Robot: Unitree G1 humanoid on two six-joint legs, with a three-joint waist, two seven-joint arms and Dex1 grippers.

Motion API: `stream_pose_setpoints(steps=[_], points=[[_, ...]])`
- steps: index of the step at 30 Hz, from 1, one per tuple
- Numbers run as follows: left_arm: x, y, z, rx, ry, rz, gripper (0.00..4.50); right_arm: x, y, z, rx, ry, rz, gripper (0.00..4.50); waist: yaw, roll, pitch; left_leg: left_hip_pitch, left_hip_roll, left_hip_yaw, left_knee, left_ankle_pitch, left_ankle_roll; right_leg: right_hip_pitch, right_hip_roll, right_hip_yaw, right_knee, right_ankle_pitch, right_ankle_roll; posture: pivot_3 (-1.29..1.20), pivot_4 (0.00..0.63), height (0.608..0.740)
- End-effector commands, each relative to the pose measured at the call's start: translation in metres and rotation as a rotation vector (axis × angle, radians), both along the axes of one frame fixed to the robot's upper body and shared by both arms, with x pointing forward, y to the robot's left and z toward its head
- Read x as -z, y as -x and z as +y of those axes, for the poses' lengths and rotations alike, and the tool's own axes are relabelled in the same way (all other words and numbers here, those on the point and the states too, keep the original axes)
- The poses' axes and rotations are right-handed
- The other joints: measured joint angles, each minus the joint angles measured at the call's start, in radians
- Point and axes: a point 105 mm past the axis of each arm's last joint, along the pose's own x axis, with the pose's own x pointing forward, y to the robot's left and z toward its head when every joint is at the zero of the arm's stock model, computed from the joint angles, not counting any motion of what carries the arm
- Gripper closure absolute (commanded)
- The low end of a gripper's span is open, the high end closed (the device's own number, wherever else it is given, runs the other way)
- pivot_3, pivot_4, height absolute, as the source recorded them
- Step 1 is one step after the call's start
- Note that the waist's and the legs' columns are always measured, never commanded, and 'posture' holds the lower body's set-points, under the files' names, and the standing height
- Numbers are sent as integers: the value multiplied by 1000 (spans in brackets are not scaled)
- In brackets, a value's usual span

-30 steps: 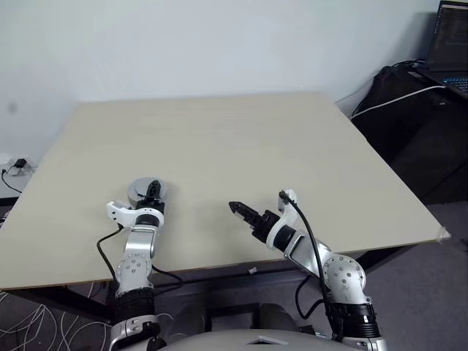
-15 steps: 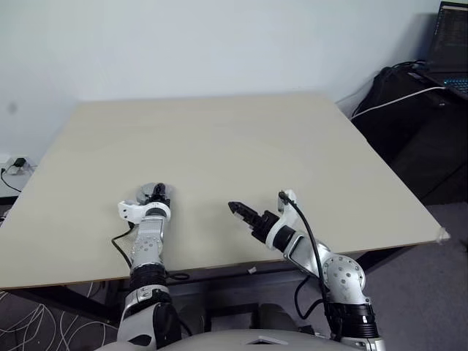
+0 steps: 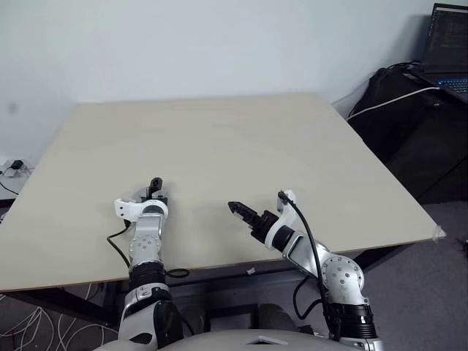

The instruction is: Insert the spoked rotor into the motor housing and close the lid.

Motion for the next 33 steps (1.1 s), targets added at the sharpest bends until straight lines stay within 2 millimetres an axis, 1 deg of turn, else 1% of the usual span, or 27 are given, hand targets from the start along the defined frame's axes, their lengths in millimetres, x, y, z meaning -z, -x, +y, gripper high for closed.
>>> stream_pose_setpoints(steps=[1,3,7,10,11,13,15,19,21,24,25,26,27,28,30,32,33], points=[[14,26,-25,8,68,45,50,-11,-3,0,5,-11,-42,0,0,0,0,0,0,0,-1,0,0,0,0,0,0,0,0,0,0,740],[19,38,-31,20,79,71,50,-11,-4,0,7,-12,-41,0,4,0,0,0,0,0,-1,0,0,-1,0,0,0,2,-5,0,0,740],[26,59,-40,41,102,116,50,-12,-5,0,5,-16,-43,0,5,0,-2,1,-1,1,-4,0,0,-1,-1,1,0,2,-6,0,0,740],[31,73,-44,57,117,148,50,-13,-6,1,0,-17,-46,0,-3,3,-5,2,0,1,-4,-1,-1,-4,-1,1,-1,0,-4,0,0,740],[32,76,-45,60,121,155,50,-13,-6,1,-1,-17,-47,0,-3,4,-6,3,0,2,-4,-3,-2,-3,-2,1,-1,-2,-1,0,0,740],[33,84,-46,63,125,168,50,-14,-7,1,-2,-17,-49,0,-4,7,-9,3,0,2,-4,-4,-5,-3,-2,1,-1,-2,-1,0,0,740],[32,89,-46,62,129,174,50,-15,-7,1,-4,-17,-53,0,-3,9,-10,3,0,2,-4,-5,-5,-3,-2,1,-1,-3,1,0,0,740],[25,97,-44,75,127,163,50,-18,-7,1,-13,-19,-61,0,-4,10,-11,3,0,2,-4,-5,-5,-3,-2,1,-1,-3,1,0,0,740],[16,98,-46,113,103,133,50,-18,-6,1,-16,-18,-64,0,-2,10,-11,3,-1,2,-4,-5,-5,-3,-2,1,-2,-4,1,0,0,740],[-12,98,-50,244,-59,21,50,-22,-4,0,-27,1,-104,0,-1,10,-10,2,-1,2,-4,-5,-5,-4,-3,1,-2,-4,1,0,0,740],[-21,99,-51,297,-152,-18,50,-23,-3,-2,-28,32,-134,0,0,9,-10,2,-1,2,-4,-5,-5,-4,-3,1,-2,-4,1,0,0,740],[-27,100,-52,329,-211,-40,50,-24,-3,-4,-29,54,-155,0,0,9,-9,1,-1,2,-4,-5,-5,-4,-3,1,-3,-4,1,0,0,740],[-33,101,-55,393,-331,-74,50,-24,-2,-6,-30,109,-200,0,1,9,-9,1,-1,2,-4,-5,-5,-4,-3,1,-3,-4,1,0,0,740],[-36,102,-58,450,-443,-97,50,-24,0,-8,-36,155,-238,0,3,9,-8,1,-1,2,-4,-5,-5,-4,-3,0,-4,-4,1,0,0,740],[-37,105,-62,516,-594,-117,50,-24,2,-10,-43,217,-295,0,3,9,-7,1,-1,2,-5,-5,-5,-4,-3,0,-4,-4,1,0,0,740],[-34,105,-59,569,-887,-123,50,-19,6,-16,-45,361,-402,0,0,11,-8,1,0,2,-6,-5,-6,-5,-3,0,-3,-4,1,0,0,740],[-34,104,-58,567,-977,-134,50,-17,9,-19,-47,443,-462,0,-1,11,-8,1,0,2,-7,-5,-6,-5,-3,0,-3,-5,0,0,0,740]])
